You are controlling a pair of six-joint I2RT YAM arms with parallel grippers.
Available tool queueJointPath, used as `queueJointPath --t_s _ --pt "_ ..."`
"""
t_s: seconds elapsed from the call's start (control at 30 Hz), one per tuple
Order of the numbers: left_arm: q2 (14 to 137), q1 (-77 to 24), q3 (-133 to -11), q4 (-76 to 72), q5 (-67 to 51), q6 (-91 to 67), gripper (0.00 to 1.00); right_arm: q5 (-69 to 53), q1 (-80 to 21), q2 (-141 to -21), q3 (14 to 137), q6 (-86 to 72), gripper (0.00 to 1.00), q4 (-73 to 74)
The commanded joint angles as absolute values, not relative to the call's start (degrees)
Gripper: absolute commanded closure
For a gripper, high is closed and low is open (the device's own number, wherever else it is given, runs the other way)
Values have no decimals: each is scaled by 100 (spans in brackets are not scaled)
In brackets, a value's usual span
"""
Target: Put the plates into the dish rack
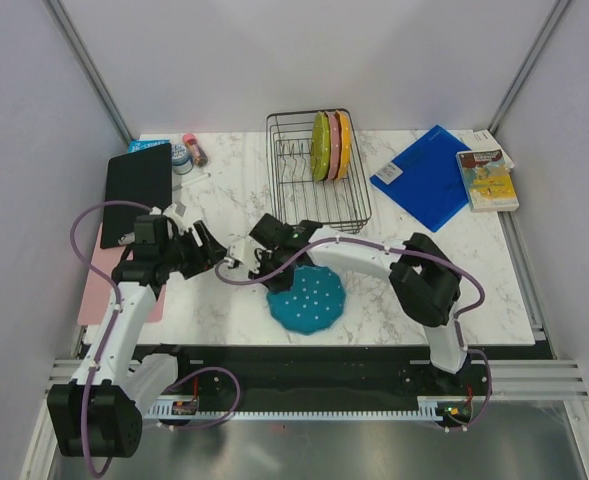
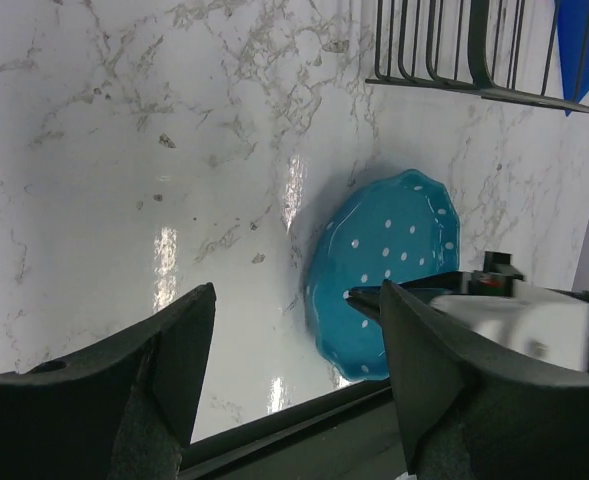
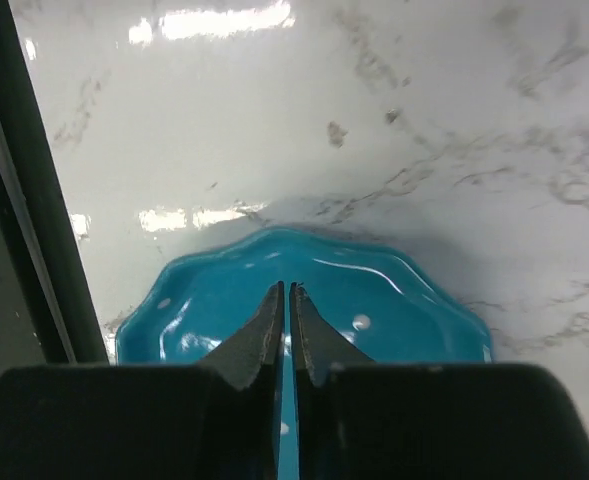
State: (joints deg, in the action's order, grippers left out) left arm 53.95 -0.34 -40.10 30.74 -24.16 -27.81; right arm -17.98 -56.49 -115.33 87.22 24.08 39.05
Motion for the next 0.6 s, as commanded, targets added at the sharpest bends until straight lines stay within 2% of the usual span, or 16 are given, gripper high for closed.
queueJointPath --t_s 0.0,0.03,0.1,0.13,0.17,0.2,0.27,0.33,0.37,0.5,0.57 --pt "5554 -9 -3991 3164 -2549 -2909 26 -1723 -5528 -10760 8985 1618 87 3639" --pt "5607 -9 -3955 3138 -2610 -2944 26 -1688 -5441 -10540 8817 1539 84 3647" --pt "5765 -9 -3807 3024 -2706 -3023 27 -1853 -5152 -9802 8135 1232 73 3534" --pt "5809 -9 -3736 2989 -2829 -3102 28 -2002 -4628 -9530 7860 665 68 3481" --pt "5923 -9 -3657 2945 -2874 -3129 28 -2248 -4292 -9101 7605 398 57 3472" --pt "5993 -17 -3508 2918 -2900 -3164 28 -2546 -3941 -8923 7089 47 50 3489" --pt "6117 -123 -3384 2883 -2936 -3190 28 -3012 -2895 -8563 6559 -629 41 3524" --pt "6319 -341 -3287 2778 -2953 -3190 28 -3548 -2210 -8386 5795 -808 37 3437" --pt "6389 -447 -3270 2725 -2962 -3173 29 -3612 -2084 -8202 5566 -1052 34 3358" --pt "6776 -1159 -3261 2321 -2945 -3041 28 -4113 -1785 -7779 4196 -2026 33 2123" --pt "7074 -1467 -3235 2022 -2900 -3128 28 -4104 -1758 -7603 3904 -2267 31 1742"
